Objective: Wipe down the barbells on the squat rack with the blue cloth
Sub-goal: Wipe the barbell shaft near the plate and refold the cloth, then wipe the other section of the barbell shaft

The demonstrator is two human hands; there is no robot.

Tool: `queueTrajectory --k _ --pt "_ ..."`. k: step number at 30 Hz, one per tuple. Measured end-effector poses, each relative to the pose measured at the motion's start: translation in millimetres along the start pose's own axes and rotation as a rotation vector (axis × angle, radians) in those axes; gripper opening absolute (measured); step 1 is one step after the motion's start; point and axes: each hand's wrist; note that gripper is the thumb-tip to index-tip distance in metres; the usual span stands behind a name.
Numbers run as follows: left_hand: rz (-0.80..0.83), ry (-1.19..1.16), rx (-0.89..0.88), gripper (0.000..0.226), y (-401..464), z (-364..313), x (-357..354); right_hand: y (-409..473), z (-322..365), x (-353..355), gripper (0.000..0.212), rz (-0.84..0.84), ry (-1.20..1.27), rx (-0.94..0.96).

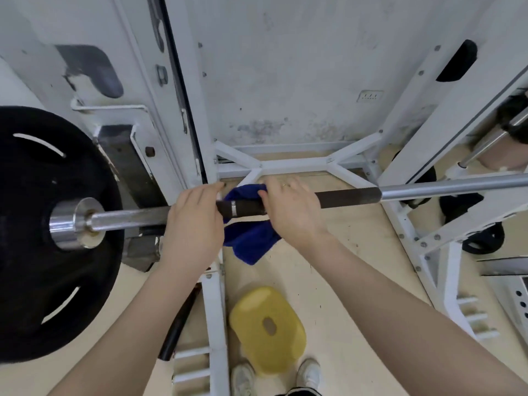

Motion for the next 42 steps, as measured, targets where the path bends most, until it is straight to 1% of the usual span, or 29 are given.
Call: queueTrajectory --k 2,4,5,8,10,11,12,14,15,18,21,22,24,26,28,31,32,33,35,37,38,40,42 --pt "0.003 -0.008 0.002 0.042 -3 5 0 -1 -18 2 0.026 0.018 -0.008 -0.112" --pt "-0.010 -0.041 -0.008 0.041 -8 10 0 1 -2 1 0.020 0.074 0.021 -0.233" --pt "-0.016 -0.069 -0.014 0.041 -10 11 0 2 16 -1 0.016 0.078 0.036 -0.255" --pt "-0.039 -0.158 -0.017 0.043 -13 14 8 12 68 -6 0.026 0.034 0.105 -0.170" --pt "-0.038 -0.188 -0.002 0.042 -10 15 15 16 81 -9 0.029 0.018 0.126 -0.071" --pt "-0.024 -0.181 -0.002 0.041 -7 15 18 16 80 -6 0.030 0.037 0.136 -0.039" --pt "-0.013 -0.162 -0.018 0.040 -4 14 19 15 75 -6 0.030 0.074 0.140 -0.003" --pt "0.000 -0.125 -0.069 0.037 3 12 18 14 59 2 0.032 0.214 0.153 0.008" --pt "0.006 -0.120 -0.086 0.034 6 9 16 12 47 4 0.032 0.212 0.159 -0.024" --pt "0.021 -0.063 -0.131 0.031 11 3 6 -1 -4 11 0.031 0.080 0.101 -0.173" --pt "0.034 0.051 -0.161 0.027 5 -1 -7 -14 -58 15 0.029 0.057 0.031 -0.321" --pt "0.035 0.096 -0.155 0.027 4 -2 -11 -14 -66 13 0.029 0.032 0.012 -0.356" --pt "0.038 0.152 -0.143 0.028 3 -5 -16 -12 -53 6 0.030 0.000 -0.014 -0.366" --pt "0.020 0.153 -0.148 0.028 5 -10 -18 -11 -24 -9 0.031 -0.028 0.018 -0.320" --pt "0.019 0.197 -0.168 0.035 8 -16 -23 -14 -13 -14 0.030 -0.038 0.033 -0.187" --pt "0.059 0.282 -0.207 0.043 15 -27 -34 -16 -50 -8 0.029 -0.038 -0.086 0.082" --pt "0.072 0.299 -0.193 0.042 17 -30 -35 -17 -68 -4 0.028 -0.031 -0.120 0.128" --pt "0.080 0.308 -0.170 0.040 19 -33 -36 -19 -86 -1 0.027 -0.027 -0.146 0.126" --pt "0.080 0.309 -0.137 0.034 23 -35 -38 -27 -123 4 0.026 -0.039 -0.210 0.024" --pt "0.058 0.321 -0.124 0.029 22 -37 -40 -39 -163 12 0.031 -0.015 -0.261 -0.162" --pt "0.042 0.325 -0.118 0.027 21 -38 -41 -45 -184 17 0.033 0.035 -0.257 -0.282" --pt "0.008 0.317 -0.098 0.025 18 -43 -45 -52 -217 28 0.034 0.123 -0.168 -0.477" --pt "-0.025 0.309 -0.062 0.027 17 -53 -51 -53 -230 31 0.031 0.119 -0.083 -0.506"
Point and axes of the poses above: each hand's wrist, its own y-axis towards the middle knuckle, its own x-axis out of the back of the hand, z = x × y, and after that the axes turned 11 degrees about z, right-handed
